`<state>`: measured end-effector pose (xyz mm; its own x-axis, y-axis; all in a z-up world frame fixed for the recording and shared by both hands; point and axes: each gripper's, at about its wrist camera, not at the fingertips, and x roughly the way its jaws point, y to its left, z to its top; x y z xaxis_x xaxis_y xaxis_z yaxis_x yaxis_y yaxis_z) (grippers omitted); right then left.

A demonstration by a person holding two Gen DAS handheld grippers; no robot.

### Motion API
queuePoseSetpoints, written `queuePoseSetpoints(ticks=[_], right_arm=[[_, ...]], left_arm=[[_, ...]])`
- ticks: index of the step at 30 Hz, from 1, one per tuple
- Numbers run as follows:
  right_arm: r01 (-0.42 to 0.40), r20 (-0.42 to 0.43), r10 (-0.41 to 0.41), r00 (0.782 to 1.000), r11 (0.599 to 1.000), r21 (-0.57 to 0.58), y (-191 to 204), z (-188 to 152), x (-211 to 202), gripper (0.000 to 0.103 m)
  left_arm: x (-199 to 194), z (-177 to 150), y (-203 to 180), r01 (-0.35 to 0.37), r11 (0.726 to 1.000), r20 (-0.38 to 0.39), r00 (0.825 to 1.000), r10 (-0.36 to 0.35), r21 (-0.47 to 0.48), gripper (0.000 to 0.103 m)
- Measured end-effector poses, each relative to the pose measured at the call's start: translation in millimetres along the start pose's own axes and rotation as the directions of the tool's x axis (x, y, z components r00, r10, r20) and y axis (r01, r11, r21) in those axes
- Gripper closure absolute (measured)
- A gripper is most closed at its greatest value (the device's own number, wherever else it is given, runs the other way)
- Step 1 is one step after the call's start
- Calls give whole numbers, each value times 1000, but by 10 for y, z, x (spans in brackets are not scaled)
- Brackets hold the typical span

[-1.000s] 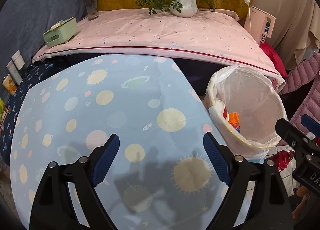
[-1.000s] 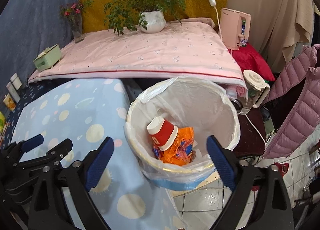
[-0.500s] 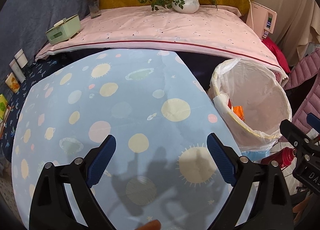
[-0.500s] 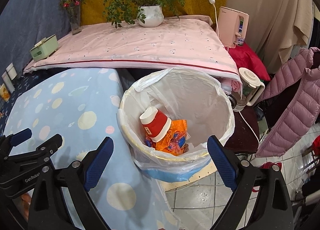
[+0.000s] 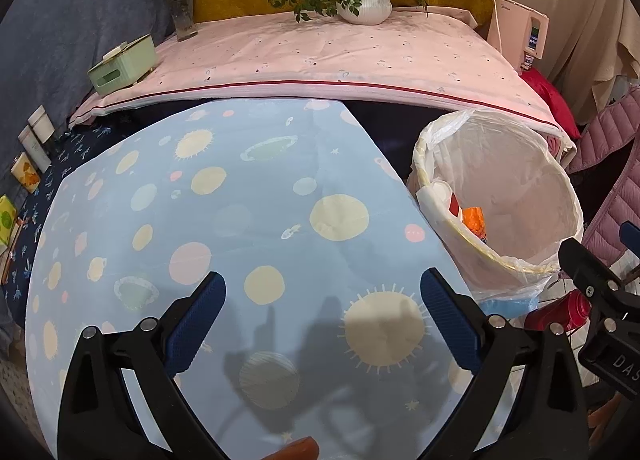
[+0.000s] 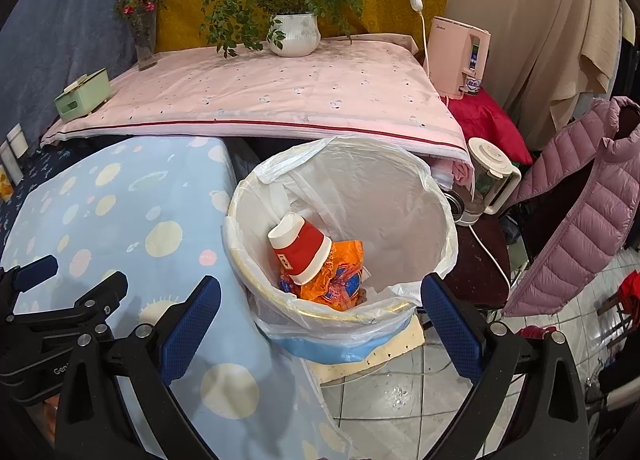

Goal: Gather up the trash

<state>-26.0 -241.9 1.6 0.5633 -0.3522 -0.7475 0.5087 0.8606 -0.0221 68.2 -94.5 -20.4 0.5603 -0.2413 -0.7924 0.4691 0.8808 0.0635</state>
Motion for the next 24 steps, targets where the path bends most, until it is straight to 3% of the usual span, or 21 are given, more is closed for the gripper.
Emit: queuePoseSetpoints(ticks=[24], right_arm=[[22,-6,-22,1000,1000,16,-103,-45,33,7]], left_arm=[[-13,7,-129,16,1000,8,1000,-15,-23,9]])
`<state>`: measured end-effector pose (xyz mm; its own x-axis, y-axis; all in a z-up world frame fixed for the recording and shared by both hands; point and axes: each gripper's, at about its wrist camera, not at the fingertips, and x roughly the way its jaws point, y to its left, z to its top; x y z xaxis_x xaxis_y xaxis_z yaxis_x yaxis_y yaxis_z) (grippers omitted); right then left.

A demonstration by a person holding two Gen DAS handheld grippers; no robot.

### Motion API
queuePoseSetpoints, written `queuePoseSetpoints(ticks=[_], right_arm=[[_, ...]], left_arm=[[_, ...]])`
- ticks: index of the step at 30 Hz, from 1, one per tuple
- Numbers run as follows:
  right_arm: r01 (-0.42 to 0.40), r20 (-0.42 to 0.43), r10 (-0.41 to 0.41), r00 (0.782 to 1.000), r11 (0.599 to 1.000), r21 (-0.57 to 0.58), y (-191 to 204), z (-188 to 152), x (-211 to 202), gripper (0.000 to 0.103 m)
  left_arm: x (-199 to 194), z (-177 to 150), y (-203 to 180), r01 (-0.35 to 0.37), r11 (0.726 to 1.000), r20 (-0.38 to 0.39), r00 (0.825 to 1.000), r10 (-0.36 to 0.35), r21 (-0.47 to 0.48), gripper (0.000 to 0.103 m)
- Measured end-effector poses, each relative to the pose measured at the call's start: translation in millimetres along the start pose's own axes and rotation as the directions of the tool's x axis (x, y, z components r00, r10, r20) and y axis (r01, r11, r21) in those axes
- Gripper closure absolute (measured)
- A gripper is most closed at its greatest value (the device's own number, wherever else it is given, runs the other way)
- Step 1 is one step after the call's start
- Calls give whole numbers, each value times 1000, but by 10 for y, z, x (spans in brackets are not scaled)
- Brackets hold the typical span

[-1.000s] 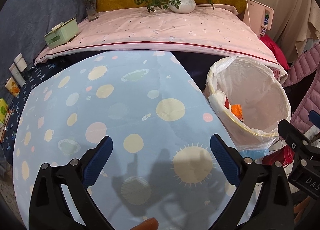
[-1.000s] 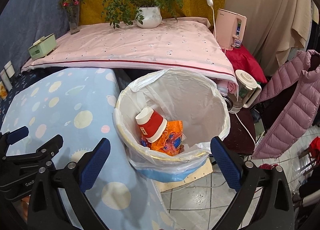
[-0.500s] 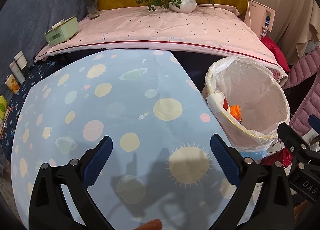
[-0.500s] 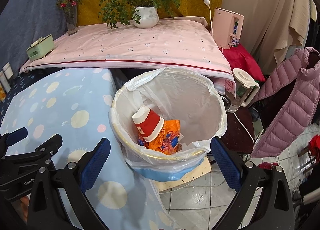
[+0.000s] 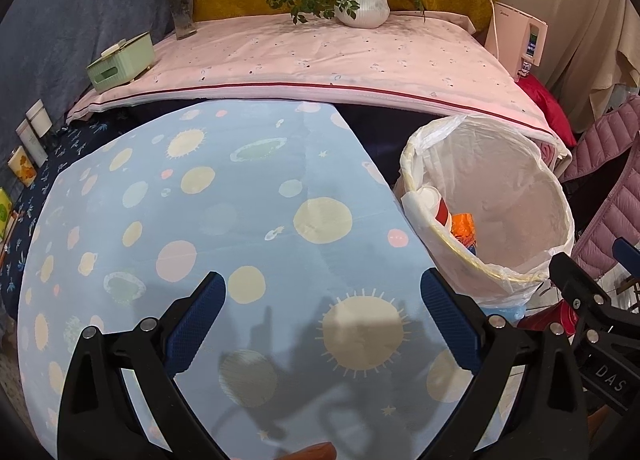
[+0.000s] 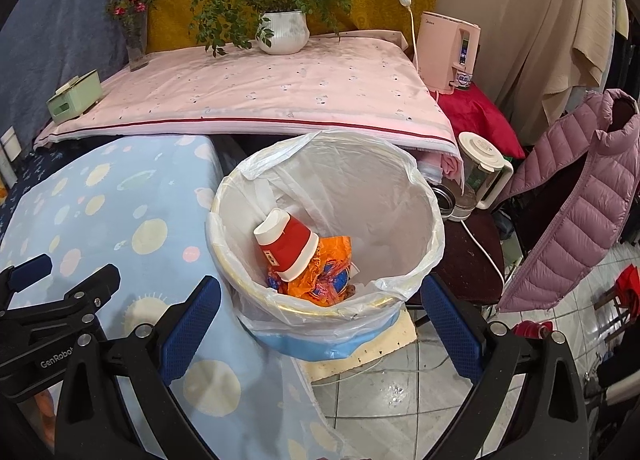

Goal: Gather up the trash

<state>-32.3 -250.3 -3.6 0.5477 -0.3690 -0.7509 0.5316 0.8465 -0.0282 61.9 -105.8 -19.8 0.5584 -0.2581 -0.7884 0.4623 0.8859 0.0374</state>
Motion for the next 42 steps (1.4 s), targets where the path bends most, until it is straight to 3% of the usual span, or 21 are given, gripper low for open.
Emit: queuePoseSetpoints(ticks=[42], right_arm=[[11,-7,-11,1000,1000,8,-51,-82,-11,7]], left_arm=[[-60,-17,-86,-1,1000,25,1000,1,-24,9]])
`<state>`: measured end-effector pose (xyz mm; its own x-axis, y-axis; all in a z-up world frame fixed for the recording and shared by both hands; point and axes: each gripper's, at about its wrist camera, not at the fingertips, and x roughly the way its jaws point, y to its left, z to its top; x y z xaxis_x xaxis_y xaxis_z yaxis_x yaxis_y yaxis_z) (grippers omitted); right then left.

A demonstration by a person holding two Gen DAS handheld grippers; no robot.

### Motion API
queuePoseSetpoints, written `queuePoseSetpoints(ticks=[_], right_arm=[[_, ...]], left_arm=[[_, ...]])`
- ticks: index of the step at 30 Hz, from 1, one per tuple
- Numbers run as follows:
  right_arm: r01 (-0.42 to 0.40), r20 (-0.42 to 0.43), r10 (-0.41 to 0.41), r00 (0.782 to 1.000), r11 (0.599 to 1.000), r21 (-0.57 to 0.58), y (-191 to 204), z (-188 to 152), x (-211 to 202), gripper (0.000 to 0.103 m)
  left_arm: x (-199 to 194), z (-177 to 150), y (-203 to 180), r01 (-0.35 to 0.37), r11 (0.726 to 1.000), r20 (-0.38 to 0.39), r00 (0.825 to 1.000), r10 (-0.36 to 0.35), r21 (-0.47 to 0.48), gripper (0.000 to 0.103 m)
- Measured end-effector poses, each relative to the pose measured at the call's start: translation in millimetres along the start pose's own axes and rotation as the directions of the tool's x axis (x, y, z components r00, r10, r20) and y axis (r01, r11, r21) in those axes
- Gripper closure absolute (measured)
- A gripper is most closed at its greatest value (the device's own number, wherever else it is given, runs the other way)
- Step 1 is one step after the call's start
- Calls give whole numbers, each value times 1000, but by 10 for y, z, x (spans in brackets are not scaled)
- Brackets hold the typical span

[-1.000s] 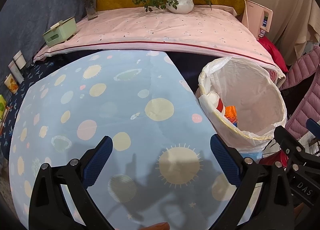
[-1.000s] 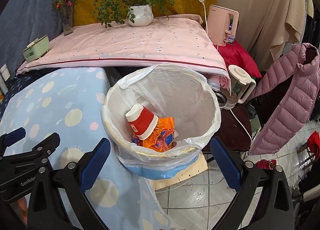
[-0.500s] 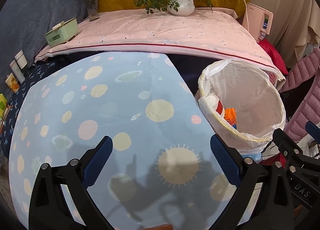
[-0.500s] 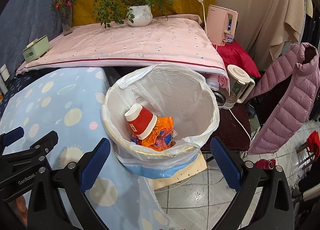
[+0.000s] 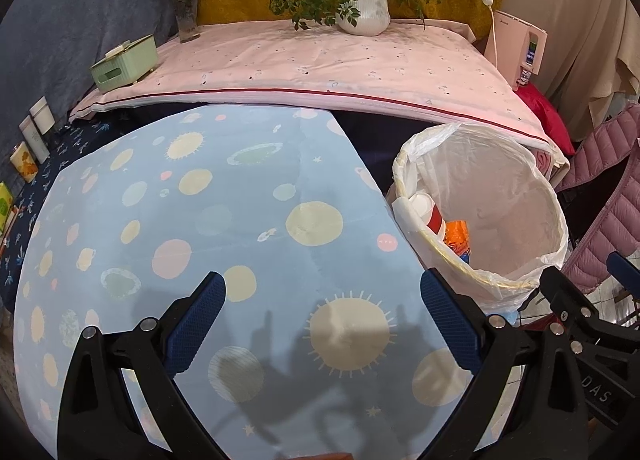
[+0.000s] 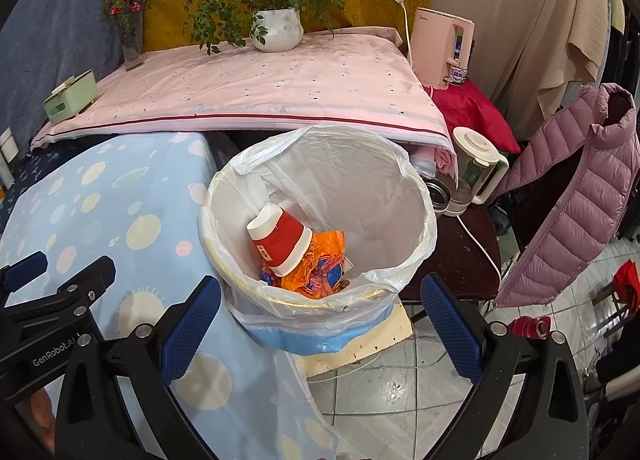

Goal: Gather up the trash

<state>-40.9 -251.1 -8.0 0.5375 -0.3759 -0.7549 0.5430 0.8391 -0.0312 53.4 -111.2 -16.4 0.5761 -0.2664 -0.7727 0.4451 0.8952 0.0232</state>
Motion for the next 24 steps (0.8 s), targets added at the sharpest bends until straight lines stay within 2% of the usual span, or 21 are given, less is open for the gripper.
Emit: queuePoseSetpoints(ticks=[24], right_arm=[[6,-7,-6,1000,1000,9,-44,-5,33,7]], left_arm=[[7,6,-66,-1,1000,0,1000,1,18,10]])
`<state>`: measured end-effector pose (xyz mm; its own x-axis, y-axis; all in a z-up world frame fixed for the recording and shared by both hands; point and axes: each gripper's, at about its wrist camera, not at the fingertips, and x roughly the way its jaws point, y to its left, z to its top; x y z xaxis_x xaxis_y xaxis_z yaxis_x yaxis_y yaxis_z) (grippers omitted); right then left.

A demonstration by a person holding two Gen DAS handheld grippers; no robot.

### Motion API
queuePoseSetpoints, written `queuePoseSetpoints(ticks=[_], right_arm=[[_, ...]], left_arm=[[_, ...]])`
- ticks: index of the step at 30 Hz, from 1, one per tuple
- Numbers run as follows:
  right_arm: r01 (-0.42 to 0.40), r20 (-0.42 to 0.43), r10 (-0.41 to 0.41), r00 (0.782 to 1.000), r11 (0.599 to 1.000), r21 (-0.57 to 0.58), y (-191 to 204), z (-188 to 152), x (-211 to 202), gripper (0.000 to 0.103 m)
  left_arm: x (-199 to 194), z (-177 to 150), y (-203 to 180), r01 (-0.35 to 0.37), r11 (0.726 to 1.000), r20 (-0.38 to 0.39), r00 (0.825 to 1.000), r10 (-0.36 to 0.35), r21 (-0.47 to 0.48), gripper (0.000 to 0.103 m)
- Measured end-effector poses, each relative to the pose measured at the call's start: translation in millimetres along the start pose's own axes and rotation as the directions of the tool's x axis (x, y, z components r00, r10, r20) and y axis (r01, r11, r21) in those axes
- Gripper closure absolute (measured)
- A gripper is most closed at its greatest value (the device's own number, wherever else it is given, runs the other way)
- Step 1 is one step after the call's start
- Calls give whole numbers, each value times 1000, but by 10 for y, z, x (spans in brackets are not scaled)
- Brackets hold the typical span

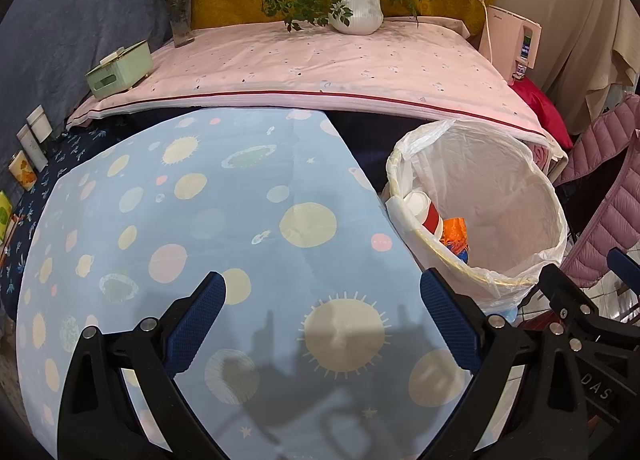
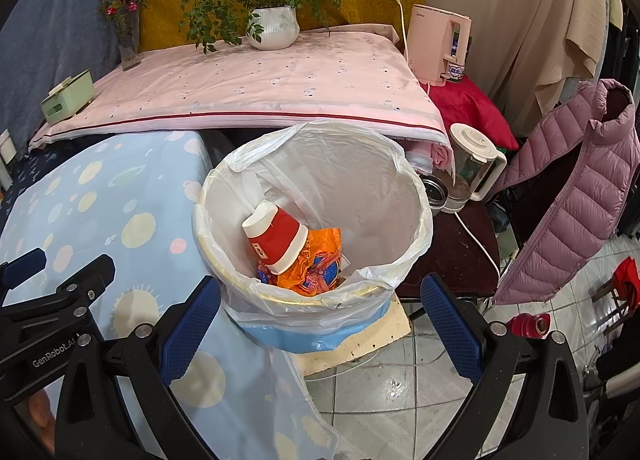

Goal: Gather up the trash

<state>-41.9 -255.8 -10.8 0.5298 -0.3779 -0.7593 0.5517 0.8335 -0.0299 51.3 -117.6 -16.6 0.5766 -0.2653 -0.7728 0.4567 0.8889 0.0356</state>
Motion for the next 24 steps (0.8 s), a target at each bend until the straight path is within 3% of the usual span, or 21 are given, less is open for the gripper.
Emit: queuePoseSetpoints(ticks=[24], right_arm=[[1,-3,-1,1000,1000,3,-17,-5,10,7]], left_arm=[[29,-13,-1,18,1000,-10,1000,-18,2,9]])
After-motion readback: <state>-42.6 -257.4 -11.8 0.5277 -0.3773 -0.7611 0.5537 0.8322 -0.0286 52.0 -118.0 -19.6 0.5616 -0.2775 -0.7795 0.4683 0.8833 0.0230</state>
